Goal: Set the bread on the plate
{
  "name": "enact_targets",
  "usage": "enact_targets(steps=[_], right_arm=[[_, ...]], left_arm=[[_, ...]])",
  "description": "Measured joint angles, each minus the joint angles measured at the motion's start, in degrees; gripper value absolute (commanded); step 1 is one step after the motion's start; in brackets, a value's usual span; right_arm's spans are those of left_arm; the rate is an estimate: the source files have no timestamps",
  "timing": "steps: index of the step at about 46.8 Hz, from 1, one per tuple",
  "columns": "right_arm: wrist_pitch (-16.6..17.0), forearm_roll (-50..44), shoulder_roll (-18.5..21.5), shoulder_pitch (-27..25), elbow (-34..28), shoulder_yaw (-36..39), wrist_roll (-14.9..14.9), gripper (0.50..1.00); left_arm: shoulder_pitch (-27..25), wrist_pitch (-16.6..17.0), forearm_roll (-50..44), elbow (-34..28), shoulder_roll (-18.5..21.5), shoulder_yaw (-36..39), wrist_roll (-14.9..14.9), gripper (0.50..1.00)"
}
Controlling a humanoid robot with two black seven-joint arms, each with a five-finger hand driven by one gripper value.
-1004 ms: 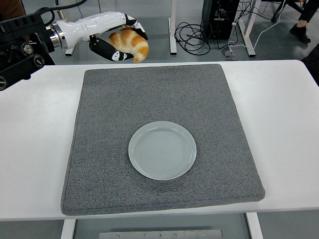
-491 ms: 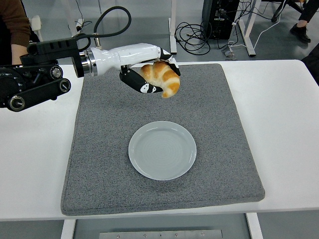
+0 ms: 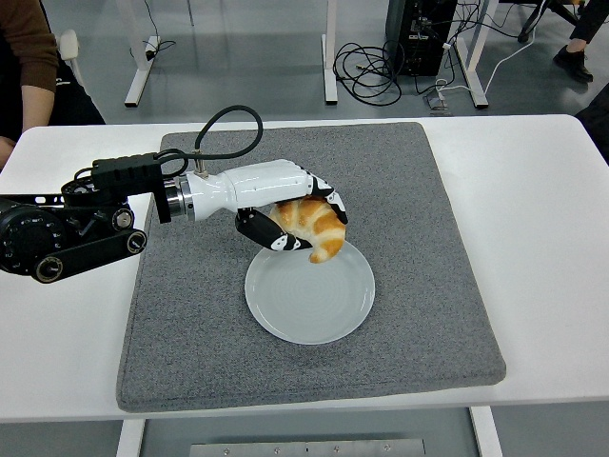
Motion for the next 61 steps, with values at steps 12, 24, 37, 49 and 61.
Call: enact_targets(steps=[12, 24, 37, 49, 61], right_arm=[[0.0, 0.0, 0.0, 0.02, 0.0, 0.0, 0.0, 1.0], [0.0, 0.0, 0.0, -0.02, 0.0, 0.0, 0.0, 1.0], [0.0, 0.0, 0.0, -0.03, 0.05, 0.05, 0.0, 1.0], [0.0, 0.0, 0.0, -0.03, 0.1, 0.09, 0.0, 1.0], [0.0, 0.0, 0.0, -0.03, 0.1, 0.06, 0.0, 1.0]], left_arm=[[4.07, 2.69, 1.29, 0.28, -0.39, 0.36, 0.0, 0.5], [7.24, 4.59, 3.36, 1.22, -1.78, 0.38, 0.0, 0.5], [9.84, 6.76, 3.38, 8.45, -6.65, 0.39, 0.01, 0.5], [10.84, 6.95, 3.38, 9.49, -7.95, 0.45, 0.02, 0.5], [11.53, 6.96, 3.27, 10.54, -8.95, 0.45, 0.0, 0.5]])
